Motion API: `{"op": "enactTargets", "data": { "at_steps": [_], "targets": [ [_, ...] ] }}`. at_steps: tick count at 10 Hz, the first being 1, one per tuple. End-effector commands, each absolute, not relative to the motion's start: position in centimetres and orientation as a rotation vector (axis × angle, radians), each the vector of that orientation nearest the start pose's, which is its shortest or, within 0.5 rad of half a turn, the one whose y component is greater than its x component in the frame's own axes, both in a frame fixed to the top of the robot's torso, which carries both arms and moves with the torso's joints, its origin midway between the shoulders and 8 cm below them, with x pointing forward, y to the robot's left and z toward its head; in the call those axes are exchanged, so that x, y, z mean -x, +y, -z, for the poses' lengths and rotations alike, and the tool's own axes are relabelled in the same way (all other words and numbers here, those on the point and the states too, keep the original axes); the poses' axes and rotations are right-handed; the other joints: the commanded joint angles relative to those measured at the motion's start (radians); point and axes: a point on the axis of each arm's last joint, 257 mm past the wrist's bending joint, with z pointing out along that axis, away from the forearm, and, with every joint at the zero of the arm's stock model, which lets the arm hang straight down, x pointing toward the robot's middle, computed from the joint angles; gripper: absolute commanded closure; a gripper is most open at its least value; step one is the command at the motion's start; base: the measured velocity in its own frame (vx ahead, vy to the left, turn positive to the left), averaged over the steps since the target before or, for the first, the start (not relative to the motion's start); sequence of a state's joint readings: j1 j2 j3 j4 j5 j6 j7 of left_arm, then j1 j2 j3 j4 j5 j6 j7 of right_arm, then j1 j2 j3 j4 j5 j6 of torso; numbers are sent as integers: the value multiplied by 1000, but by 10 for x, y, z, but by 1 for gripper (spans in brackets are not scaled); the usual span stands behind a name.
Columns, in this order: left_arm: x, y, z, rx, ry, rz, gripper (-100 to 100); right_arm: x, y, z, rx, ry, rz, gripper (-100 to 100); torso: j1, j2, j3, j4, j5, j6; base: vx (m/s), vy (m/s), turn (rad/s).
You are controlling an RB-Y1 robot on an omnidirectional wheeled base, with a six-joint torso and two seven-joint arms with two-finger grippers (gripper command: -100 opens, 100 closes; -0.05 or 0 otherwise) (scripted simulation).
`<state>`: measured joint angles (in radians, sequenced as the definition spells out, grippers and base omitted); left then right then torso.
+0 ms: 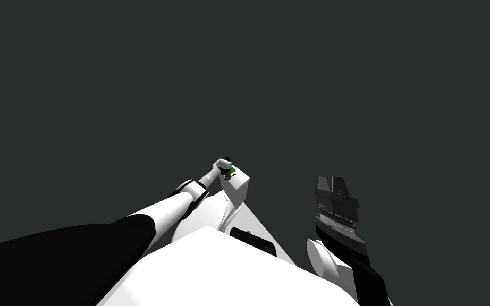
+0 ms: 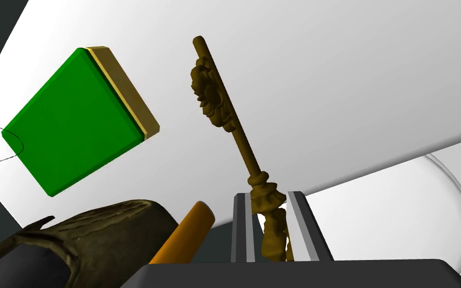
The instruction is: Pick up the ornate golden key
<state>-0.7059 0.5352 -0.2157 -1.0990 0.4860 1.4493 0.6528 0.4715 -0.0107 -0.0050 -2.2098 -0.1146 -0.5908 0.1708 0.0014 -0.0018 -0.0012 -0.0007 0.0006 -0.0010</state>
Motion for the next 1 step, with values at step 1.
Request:
{"op": "enactTargets", "data": {
  "at_steps": [1],
  "targets": [
    [-530, 328, 312, 2474, 1488, 287, 0, -342, -293, -19, -628, 556, -1223, 0, 0, 0, 0, 0, 0, 0, 0, 0, 0]
  ]
}}
